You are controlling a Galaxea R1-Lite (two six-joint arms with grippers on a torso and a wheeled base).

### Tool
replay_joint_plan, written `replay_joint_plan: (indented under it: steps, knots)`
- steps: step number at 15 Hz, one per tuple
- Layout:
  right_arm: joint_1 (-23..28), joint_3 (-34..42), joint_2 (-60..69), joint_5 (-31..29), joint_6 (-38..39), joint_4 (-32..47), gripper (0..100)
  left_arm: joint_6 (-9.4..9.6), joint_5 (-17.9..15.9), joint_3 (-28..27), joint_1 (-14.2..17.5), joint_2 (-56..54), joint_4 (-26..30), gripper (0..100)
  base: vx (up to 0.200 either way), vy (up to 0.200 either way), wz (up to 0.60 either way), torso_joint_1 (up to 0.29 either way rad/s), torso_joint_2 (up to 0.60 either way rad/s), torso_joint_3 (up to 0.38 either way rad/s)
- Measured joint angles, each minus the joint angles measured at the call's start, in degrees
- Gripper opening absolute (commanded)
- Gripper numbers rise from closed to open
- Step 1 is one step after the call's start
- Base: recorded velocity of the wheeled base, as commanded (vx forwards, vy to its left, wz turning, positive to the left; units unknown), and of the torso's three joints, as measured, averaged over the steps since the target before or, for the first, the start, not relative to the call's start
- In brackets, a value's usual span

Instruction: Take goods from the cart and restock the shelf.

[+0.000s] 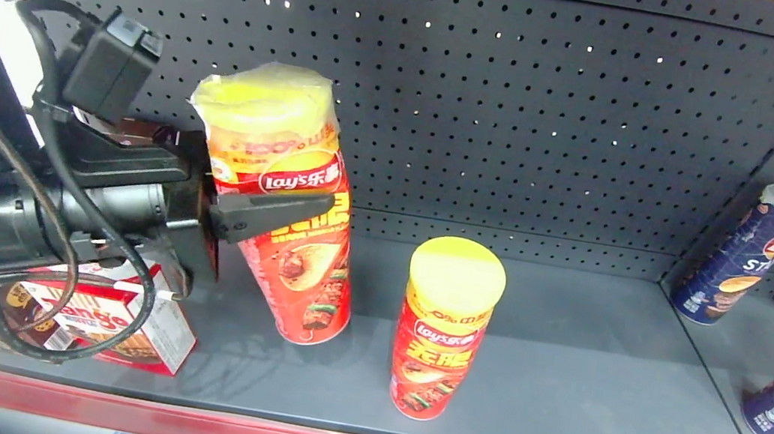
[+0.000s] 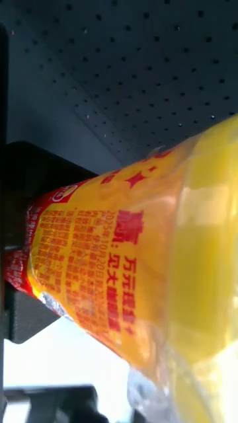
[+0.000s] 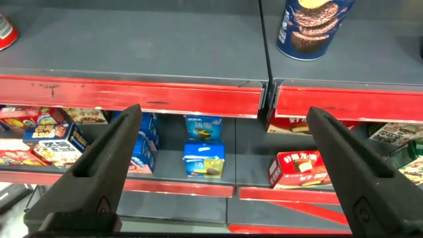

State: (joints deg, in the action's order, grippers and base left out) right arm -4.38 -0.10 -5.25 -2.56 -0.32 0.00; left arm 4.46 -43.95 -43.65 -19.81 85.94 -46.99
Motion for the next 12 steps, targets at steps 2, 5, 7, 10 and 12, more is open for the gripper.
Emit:
replay_joint_plan:
  steps: [2, 5, 7, 10, 12]
  knots:
    - [0.0, 0.0, -0.01, 0.0, -0.01, 0.0, 100, 2.6, -0.63, -4.0, 0.13, 3.69, 0.61, 0, 0.0, 0.0, 0.0, 0.0, 0.0, 0.0]
    - [0.0, 0.0, -0.06, 0.0, 0.0, 0.0, 100, 3.11, -1.57, -14.45, -0.3, 7.63, 7.91, 0, 0.0, 0.0, 0.0, 0.0, 0.0, 0.0]
    - [0.0, 0.0, -0.06, 0.0, 0.0, 0.0, 100, 3.17, -1.73, -20.15, -0.56, 9.89, 15.08, 0, 0.0, 0.0, 0.0, 0.0, 0.0, 0.0]
    - [0.0, 0.0, -0.11, 0.02, 0.0, 0.0, 100, 3.99, -4.83, -23.24, -0.94, 11.63, 23.49, 0, 0.0, 0.0, 0.0, 0.0, 0.0, 0.0]
    - [0.0, 0.0, -0.11, 0.0, -0.01, 0.0, 100, 4.23, -5.13, -23.95, -1.0, 12.59, 23.49, 0, 0.0, 0.0, 0.0, 0.0, 0.0, 0.0]
